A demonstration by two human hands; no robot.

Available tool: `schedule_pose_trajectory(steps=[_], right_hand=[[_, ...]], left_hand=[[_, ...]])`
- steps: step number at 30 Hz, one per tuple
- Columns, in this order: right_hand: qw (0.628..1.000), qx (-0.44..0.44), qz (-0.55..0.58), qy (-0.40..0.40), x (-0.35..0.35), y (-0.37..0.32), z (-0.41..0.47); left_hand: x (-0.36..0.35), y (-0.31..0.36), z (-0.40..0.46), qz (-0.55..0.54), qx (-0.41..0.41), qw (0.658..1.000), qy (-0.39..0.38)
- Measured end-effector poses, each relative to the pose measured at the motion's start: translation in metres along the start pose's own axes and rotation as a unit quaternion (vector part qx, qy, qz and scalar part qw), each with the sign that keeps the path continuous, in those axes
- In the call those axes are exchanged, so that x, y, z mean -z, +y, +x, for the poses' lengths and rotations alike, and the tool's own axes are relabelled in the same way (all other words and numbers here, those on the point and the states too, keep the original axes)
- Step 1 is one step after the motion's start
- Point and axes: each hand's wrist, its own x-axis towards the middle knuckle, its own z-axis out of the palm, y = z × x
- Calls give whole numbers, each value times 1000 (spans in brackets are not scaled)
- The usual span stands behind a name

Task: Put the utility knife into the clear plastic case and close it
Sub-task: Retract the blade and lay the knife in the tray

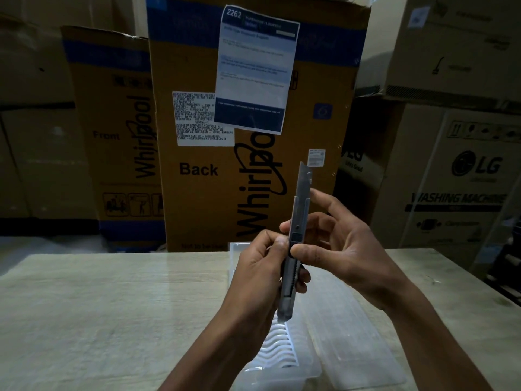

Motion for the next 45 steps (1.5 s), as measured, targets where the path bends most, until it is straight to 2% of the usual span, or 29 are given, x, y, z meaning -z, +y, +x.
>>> schedule_pose_trajectory(steps=[6,10,16,18,25,29,38,45], right_hand=[[1000,-9,-2,17,-2,3,1],[999,-8,-16,47,-6,1,0],[994,11,-100,51,-16,-8,-2],[988,23,-145,40,-21,-12,-3],[963,90,-250,41,-42,-13,-4],[947,114,-301,6,-53,-8,-5],[938,125,-324,3,-62,-3,-5],[939,97,-330,-3,-65,-5,-5]], left_hand=[[2,3,0,-35,10,999,6],[3,6,2,-66,13,997,43],[15,12,7,-203,20,973,108],[19,15,8,-219,14,968,124],[22,16,9,-205,-10,964,168],[26,16,7,-135,-19,974,180],[34,15,7,-83,-12,975,204],[36,10,10,-17,-27,974,226]])
